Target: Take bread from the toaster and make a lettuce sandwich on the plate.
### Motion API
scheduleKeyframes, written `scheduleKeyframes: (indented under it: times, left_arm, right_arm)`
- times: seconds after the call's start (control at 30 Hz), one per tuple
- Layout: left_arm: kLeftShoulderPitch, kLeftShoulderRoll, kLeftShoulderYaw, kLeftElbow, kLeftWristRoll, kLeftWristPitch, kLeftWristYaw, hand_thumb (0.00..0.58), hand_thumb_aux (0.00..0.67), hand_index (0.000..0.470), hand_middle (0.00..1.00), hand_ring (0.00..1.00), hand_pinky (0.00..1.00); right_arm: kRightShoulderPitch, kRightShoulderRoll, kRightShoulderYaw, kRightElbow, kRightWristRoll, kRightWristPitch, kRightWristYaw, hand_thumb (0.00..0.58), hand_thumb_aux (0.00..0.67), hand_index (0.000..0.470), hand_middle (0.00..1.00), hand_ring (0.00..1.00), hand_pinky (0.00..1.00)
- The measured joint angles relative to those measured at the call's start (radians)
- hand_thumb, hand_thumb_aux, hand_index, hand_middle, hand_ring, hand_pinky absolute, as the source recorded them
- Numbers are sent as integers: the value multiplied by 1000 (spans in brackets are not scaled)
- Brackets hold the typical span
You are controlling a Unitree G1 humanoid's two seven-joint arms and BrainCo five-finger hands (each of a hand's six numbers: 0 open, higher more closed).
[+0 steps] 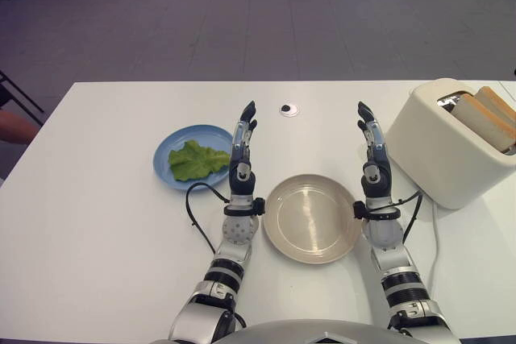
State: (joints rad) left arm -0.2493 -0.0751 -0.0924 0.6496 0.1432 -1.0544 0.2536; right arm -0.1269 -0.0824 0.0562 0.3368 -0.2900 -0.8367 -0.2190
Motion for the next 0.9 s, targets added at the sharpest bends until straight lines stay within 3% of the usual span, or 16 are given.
scheduleKeyframes:
  times: [0.27, 0.37, 0.43, 0.53, 0.6, 0.67, 0.77, 0.9]
  left_arm:
    - [-15, -3, 18, 16, 54, -9, 59, 0, 0, 0, 0, 0, 0]
    - [-9, -1, 29, 2, 83, -17, 84, 0, 0, 0, 0, 0, 0]
    - [-3, 1, 35, -7, 87, -20, 86, 0, 0, 0, 0, 0, 0]
    - [-1, 3, 42, -10, 100, -20, 92, 0, 0, 0, 0, 0, 0]
    - [0, 3, 49, -10, 114, -18, 105, 0, 0, 0, 0, 0, 0]
    - [1, 3, 57, -10, 116, -15, 112, 0, 0, 0, 0, 0, 0]
    - [1, 3, 60, -11, 132, -11, 117, 0, 0, 0, 0, 0, 0]
    - [2, 6, 63, -15, 135, -7, 120, 0, 0, 0, 0, 0, 0]
  right_arm:
    - [13, -6, -12, -18, -61, -15, -47, 0, 0, 0, 0, 0, 0]
    - [38, -61, -54, -137, -62, -14, -20, 0, 0, 0, 0, 0, 0]
    - [44, -175, -187, -238, -50, 26, -10, 0, 0, 0, 0, 0, 0]
    - [45, -420, -485, -271, -51, 189, -25, 0, 0, 0, 0, 0, 0]
    - [44, -571, -618, -182, -75, 304, -46, 0, 0, 0, 0, 0, 0]
    - [49, -685, -656, -38, -118, 388, -69, 0, 0, 0, 0, 0, 0]
    - [41, -789, -595, 193, -187, 440, -92, 0, 0, 0, 0, 0, 0]
    - [12, -809, -474, 350, -212, 445, -102, 0, 0, 0, 0, 0, 0]
